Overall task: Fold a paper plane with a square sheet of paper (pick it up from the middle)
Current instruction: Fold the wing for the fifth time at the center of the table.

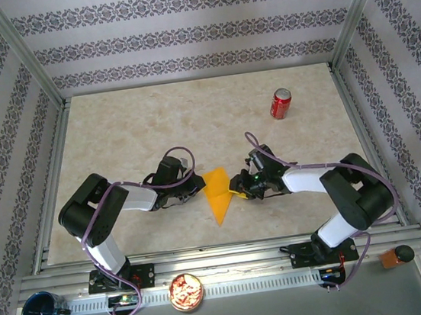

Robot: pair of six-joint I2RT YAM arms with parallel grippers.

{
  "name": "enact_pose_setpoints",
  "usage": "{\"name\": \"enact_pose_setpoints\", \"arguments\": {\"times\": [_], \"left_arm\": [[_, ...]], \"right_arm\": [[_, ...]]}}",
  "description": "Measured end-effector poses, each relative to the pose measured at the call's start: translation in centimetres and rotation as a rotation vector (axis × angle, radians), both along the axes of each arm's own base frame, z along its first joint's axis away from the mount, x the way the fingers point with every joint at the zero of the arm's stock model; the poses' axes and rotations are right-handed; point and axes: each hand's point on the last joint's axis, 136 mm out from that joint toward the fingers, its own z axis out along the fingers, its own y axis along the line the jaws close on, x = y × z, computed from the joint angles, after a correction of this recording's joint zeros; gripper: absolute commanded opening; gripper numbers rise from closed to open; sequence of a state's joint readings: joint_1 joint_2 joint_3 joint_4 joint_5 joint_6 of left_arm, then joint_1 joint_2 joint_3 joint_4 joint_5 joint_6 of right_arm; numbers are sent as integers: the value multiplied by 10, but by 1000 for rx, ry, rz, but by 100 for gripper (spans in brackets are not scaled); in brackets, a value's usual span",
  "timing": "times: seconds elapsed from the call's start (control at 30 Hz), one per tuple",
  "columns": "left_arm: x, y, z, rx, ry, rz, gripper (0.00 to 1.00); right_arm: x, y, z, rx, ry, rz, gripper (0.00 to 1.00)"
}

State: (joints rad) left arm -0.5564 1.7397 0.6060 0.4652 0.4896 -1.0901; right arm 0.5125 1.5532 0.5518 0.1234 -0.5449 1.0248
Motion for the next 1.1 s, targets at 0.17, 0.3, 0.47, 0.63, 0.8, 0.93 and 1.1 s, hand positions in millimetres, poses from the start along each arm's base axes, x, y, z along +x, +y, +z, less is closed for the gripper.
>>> {"name": "enact_pose_setpoints", "arguments": {"times": [0.17,0.3,0.47,0.63,0.8,0.93,1.1], "left_arm": [[0,0,0,0,1,0,5],[0,0,0,0,0,0,5],[0,0,0,-1,0,-2,5],[0,-2,0,-8,2,-15,5],[0,-4,0,-4,11,-41,5],[0,-4,0,1,10,-51,5],[0,-4,0,4,4,-61,5]], "right_arm": [[4,4,3,20,-10,4,27],[6,7,7,40,-23,5,30],[10,12,14,67,-48,20,31],[21,21,29,109,-107,83,30],[37,27,32,146,-131,148,25],[40,30,29,157,-127,206,21],[42,33,31,175,-129,269,15]]}}
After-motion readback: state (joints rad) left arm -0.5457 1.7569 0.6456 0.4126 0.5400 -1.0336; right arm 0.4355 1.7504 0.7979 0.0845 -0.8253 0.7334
